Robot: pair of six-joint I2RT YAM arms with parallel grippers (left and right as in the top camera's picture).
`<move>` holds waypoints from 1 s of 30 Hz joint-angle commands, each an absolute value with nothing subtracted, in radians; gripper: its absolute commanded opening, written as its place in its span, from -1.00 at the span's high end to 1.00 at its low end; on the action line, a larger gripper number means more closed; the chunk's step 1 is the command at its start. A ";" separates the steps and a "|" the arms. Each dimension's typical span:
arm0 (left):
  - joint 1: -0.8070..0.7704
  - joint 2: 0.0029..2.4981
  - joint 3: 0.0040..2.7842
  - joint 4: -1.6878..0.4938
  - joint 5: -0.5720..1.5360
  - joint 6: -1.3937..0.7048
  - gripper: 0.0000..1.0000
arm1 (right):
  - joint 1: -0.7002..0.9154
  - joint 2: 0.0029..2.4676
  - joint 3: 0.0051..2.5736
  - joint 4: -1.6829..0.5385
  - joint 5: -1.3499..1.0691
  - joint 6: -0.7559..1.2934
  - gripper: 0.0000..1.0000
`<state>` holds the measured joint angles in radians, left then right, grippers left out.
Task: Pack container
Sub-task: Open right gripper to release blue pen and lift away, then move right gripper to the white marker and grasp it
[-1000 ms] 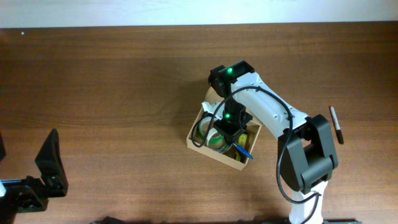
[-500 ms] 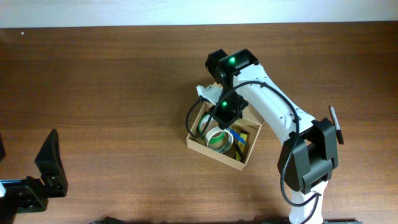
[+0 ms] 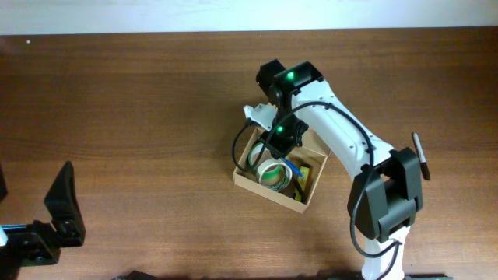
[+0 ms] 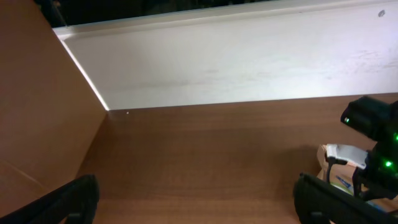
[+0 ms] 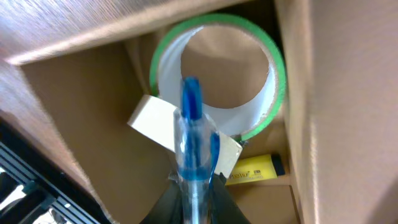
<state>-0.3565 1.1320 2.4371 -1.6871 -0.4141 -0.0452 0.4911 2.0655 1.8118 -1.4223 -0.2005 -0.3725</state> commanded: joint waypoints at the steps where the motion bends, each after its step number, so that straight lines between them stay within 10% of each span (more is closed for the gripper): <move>1: -0.350 1.132 2.434 -1.687 -0.396 -0.027 -0.99 | 0.488 2.069 1.733 -1.395 -0.191 -0.385 0.84; 7: -0.350 1.132 2.434 -1.687 -0.389 -0.026 -0.99 | 0.488 2.069 1.660 -1.360 -0.192 -0.385 0.92; 10: -0.350 1.132 2.434 -1.687 -0.389 -0.026 -0.99 | 0.488 2.069 1.657 -1.362 -0.199 -0.385 0.20; 16: -0.350 1.132 2.434 -1.687 -0.389 -0.026 -0.99 | 0.488 2.069 1.733 -1.419 -0.199 -0.380 -0.12; 30: -0.350 1.132 2.434 -1.687 -0.389 -0.026 -0.99 | 0.410 2.066 2.647 -1.699 0.016 -0.227 -0.43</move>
